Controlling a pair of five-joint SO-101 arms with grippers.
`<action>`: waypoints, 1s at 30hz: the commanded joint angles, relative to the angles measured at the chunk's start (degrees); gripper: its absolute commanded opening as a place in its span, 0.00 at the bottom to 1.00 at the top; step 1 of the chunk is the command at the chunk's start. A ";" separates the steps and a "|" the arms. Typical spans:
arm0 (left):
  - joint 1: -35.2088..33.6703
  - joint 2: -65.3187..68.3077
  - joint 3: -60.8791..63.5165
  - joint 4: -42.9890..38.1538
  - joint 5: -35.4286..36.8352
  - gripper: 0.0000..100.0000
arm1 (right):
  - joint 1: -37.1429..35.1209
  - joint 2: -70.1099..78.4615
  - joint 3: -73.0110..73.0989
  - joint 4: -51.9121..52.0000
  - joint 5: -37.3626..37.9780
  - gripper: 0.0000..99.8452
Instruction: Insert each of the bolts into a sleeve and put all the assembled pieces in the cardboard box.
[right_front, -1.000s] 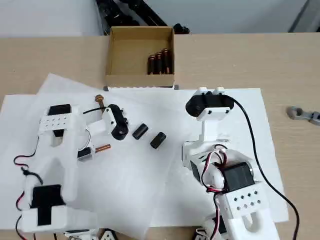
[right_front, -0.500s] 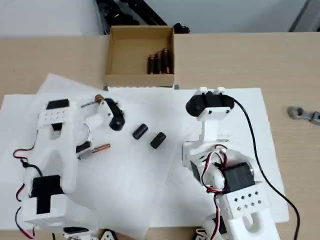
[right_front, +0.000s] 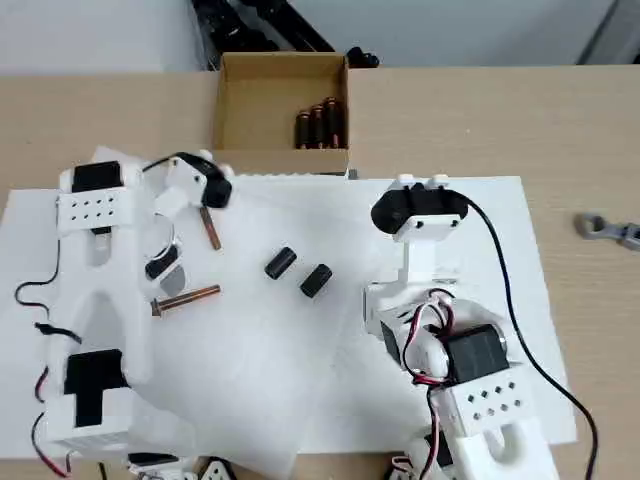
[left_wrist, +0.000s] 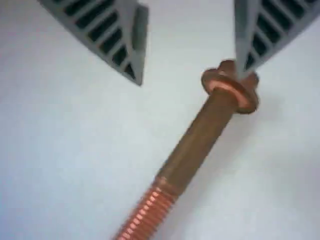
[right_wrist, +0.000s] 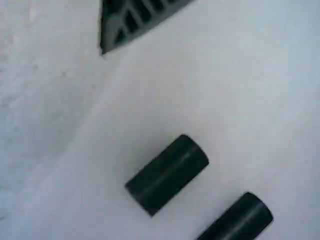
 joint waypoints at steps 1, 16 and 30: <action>-1.49 -0.53 -2.15 1.32 21.01 0.11 | -0.31 0.22 -0.26 0.40 -0.70 0.16; -2.46 -0.18 -2.33 -0.26 68.48 0.11 | -0.22 0.40 -0.26 0.31 -0.70 0.16; -1.14 4.57 -1.89 -0.18 79.21 0.17 | -0.22 0.57 -0.26 0.22 -0.70 0.16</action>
